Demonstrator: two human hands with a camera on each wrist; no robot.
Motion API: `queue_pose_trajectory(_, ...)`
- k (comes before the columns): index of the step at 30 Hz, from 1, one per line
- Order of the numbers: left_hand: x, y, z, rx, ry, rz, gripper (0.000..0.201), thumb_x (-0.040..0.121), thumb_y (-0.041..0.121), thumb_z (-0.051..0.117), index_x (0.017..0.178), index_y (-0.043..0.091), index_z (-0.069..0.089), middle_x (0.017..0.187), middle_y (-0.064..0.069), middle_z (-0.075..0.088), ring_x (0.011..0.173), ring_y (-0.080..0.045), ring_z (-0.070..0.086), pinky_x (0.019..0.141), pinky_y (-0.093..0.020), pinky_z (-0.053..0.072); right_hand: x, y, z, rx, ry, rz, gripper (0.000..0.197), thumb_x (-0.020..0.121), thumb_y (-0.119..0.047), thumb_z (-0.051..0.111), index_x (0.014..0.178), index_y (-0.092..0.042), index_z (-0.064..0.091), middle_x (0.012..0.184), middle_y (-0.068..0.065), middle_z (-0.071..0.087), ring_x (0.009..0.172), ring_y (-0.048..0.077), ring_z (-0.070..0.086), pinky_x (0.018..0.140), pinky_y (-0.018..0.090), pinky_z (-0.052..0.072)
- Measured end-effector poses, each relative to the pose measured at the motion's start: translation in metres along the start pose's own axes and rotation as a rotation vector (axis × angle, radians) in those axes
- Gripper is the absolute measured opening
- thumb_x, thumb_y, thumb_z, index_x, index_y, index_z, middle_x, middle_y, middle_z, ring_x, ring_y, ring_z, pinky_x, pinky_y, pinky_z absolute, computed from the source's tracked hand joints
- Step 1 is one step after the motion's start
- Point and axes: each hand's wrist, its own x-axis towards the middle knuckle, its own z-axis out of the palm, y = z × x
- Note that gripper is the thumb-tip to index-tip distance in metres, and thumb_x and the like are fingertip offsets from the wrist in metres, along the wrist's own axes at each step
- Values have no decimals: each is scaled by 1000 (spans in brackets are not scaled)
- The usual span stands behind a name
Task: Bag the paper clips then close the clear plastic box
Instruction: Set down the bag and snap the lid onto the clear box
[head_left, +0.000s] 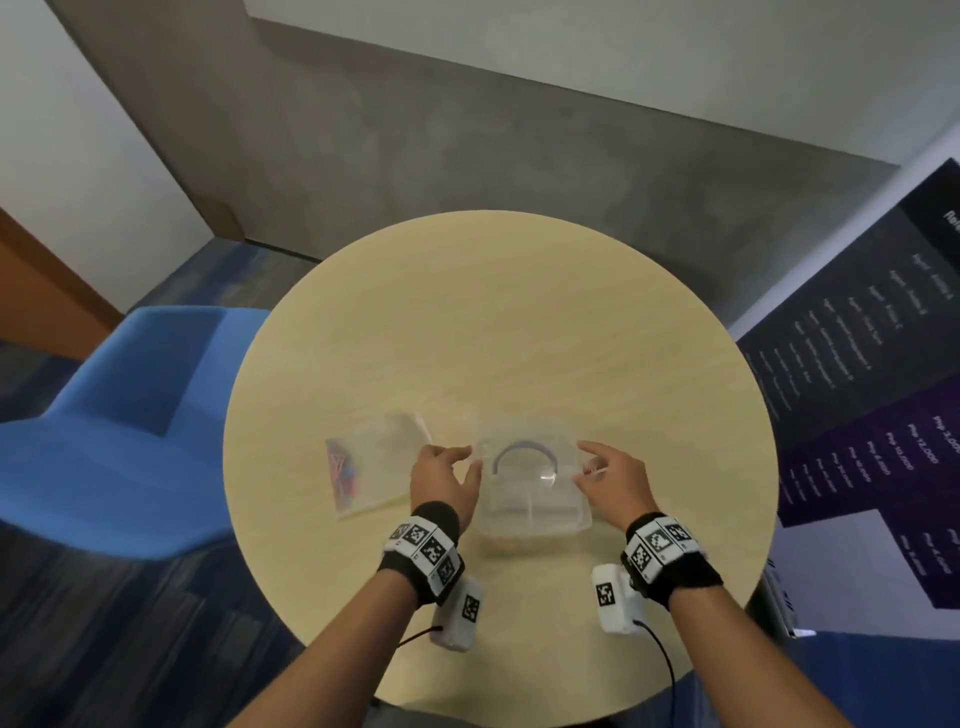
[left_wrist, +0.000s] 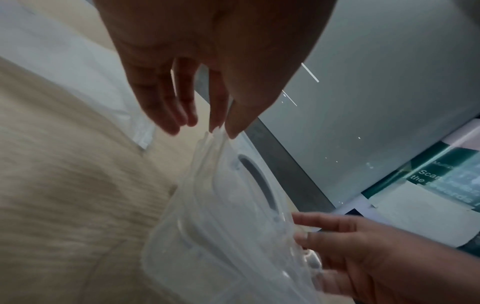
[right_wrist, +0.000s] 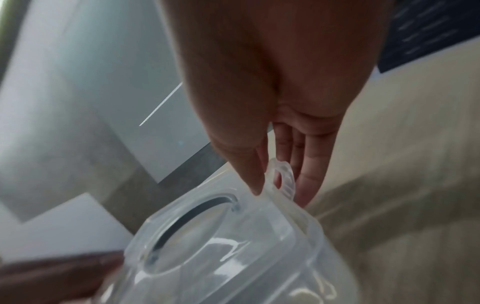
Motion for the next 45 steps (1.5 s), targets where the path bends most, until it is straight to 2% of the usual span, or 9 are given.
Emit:
queue_pose_trajectory(4, 0, -6, 0, -62, -198, -89, 51, 90, 27, 62, 140, 19, 50, 116, -7, 66, 97, -26, 69, 91, -39, 57, -5, 10, -2, 157, -43, 59, 40, 85, -14, 70, 124, -17, 64, 109, 3, 65, 72, 19, 67, 78, 35, 60)
queue_pose_trajectory(7, -1, -5, 3, -65, -233, -70, 54, 92, 24, 60, 144, 19, 45, 107, -2, 65, 88, -26, 71, 88, -41, 58, -10, 13, -1, 146, -7, 62, 39, 86, -16, 69, 124, -17, 64, 124, 3, 64, 96, 23, 68, 86, 42, 58)
queue_pose_trajectory(11, 4, -1, 4, -13, -297, -12, 61, 91, 21, 63, 147, 19, 39, 112, -2, 62, 89, -24, 69, 91, -40, 57, -21, 17, 7, -22, 136, -27, 34, 88, -15, 66, 121, -13, 66, 123, 6, 66, 108, 25, 64, 99, 38, 50)
queue_pose_trajectory(18, 17, -3, -6, 151, -469, 102, 75, 88, 24, 68, 152, 21, 30, 131, -10, 52, 107, -25, 63, 95, -42, 55, -32, 18, 3, 31, 213, -94, 34, 88, -18, 65, 122, -16, 65, 126, 2, 66, 99, 21, 67, 94, 33, 51)
queue_pose_trajectory(22, 12, -5, 0, 99, -410, 74, 72, 84, 22, 73, 147, 21, 38, 120, -6, 57, 103, -25, 63, 94, -40, 55, -35, 15, 11, -78, 177, -92, 40, 94, -19, 54, 135, -18, 52, 124, 8, 64, 112, 27, 58, 92, 35, 46)
queue_pose_trajectory(27, 10, -6, 2, -101, -290, -51, 62, 76, 10, 80, 134, 16, 58, 104, 1, 64, 87, -20, 69, 89, -39, 59, -26, 20, 8, 156, 160, -19, 32, 89, -23, 64, 120, -26, 61, 103, 2, 66, 87, 18, 62, 86, 35, 53)
queue_pose_trajectory(34, 9, -9, -5, -100, -263, -13, 50, 81, 19, 76, 128, 18, 62, 110, 1, 66, 90, -13, 66, 79, -23, 51, -16, 35, 3, 253, 42, -11, 30, 82, -21, 72, 111, -27, 64, 81, 0, 61, 68, 28, 68, 73, 44, 60)
queue_pose_trajectory(40, 12, -7, -7, -82, -267, 26, 44, 82, 17, 73, 125, 16, 63, 118, -3, 69, 93, -15, 66, 85, -26, 53, -14, 32, 0, 403, -116, 73, 30, 86, -10, 67, 112, -18, 56, 101, 16, 59, 75, 27, 67, 65, 30, 59)
queue_pose_trajectory(45, 15, -4, -6, -98, -273, 12, 42, 85, 15, 69, 126, 16, 62, 114, -2, 68, 95, -16, 66, 87, -31, 56, -15, 34, 6, 400, -69, 70, 38, 77, -3, 75, 106, -21, 57, 103, 14, 61, 91, 29, 66, 61, 25, 58)
